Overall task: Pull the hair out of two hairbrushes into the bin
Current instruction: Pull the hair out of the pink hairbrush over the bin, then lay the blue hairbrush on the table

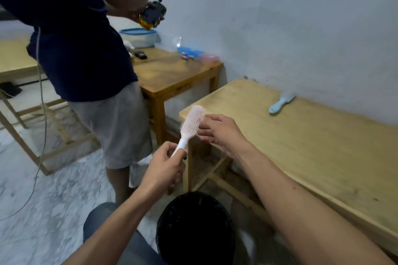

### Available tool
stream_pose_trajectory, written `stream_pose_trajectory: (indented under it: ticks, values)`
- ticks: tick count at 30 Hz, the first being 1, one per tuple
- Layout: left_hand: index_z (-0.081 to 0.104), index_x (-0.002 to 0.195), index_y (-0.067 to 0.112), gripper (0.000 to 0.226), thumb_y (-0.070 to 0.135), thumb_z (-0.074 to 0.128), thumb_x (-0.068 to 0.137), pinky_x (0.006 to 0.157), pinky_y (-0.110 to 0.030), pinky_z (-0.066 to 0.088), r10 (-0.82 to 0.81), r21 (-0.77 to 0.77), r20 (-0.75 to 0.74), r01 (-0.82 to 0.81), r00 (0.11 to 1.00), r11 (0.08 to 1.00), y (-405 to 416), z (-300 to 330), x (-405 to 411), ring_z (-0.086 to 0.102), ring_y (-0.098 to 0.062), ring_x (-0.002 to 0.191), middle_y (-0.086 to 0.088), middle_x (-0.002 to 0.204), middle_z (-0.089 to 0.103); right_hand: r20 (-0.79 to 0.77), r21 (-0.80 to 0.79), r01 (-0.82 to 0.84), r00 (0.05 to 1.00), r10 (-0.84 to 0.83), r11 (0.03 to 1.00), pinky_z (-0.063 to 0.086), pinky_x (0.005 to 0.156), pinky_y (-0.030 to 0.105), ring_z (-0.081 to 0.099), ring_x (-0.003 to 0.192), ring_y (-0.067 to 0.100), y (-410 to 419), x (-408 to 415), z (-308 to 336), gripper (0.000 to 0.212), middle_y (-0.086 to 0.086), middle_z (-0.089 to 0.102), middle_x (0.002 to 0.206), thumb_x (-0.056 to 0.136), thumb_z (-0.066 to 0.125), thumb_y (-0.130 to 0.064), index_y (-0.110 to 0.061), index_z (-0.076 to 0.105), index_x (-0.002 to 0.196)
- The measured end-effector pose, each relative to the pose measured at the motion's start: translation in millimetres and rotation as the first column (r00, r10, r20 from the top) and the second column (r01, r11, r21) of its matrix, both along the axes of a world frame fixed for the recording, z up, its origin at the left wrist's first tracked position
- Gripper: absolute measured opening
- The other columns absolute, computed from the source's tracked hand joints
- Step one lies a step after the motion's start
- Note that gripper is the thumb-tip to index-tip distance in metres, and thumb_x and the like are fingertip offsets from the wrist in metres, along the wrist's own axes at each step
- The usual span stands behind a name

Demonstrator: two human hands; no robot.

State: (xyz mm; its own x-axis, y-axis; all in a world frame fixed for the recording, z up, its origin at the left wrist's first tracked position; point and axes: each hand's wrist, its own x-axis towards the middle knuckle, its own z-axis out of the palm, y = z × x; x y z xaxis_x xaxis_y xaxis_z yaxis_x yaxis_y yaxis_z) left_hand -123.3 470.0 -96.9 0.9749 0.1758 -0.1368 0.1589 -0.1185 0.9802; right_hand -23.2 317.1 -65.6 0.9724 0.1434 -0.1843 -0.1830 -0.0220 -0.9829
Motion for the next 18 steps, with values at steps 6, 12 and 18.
stream_pose_trajectory:
  ticks: [6,12,18]
  values:
    - [0.065,0.108,0.020,0.019,0.030,0.061,0.093,0.041,-0.026,0.037,-0.123,0.024,0.052,0.122,0.991,0.992,-40.6,35.4,34.7,0.048,-0.013,0.046,-0.005,0.068,0.060,0.029,0.087,0.107,0.994,-0.110,0.990,0.064,0.076,0.031,0.079,0.091,0.025,-47.1,25.9,32.3,0.021,0.016,0.080,0.102,0.097,0.070,-0.017,-0.003,0.071,0.112]
    - [0.061,0.117,0.023,0.031,0.029,0.067,0.088,0.069,-0.038,0.063,-0.235,0.347,0.131,0.178,0.963,0.921,-93.9,54.5,81.2,0.069,-0.017,0.072,-0.001,0.095,0.068,0.032,0.141,0.366,0.927,-0.374,0.920,0.064,0.073,0.032,0.076,0.079,0.025,-112.4,62.8,50.9,0.012,0.018,0.078,0.093,0.096,0.066,-0.007,0.003,0.071,0.100]
    - [0.070,0.105,0.013,0.028,0.030,0.065,0.084,0.063,-0.031,0.042,-0.394,0.602,0.228,0.188,0.890,0.776,-166.3,53.4,132.5,0.062,-0.023,0.079,-0.003,0.091,0.063,-0.015,0.123,0.532,0.845,-0.535,0.838,0.064,0.060,0.029,0.071,0.070,0.025,-195.0,100.1,58.4,0.008,0.016,0.071,0.088,0.096,0.064,-0.002,0.003,0.067,0.091]
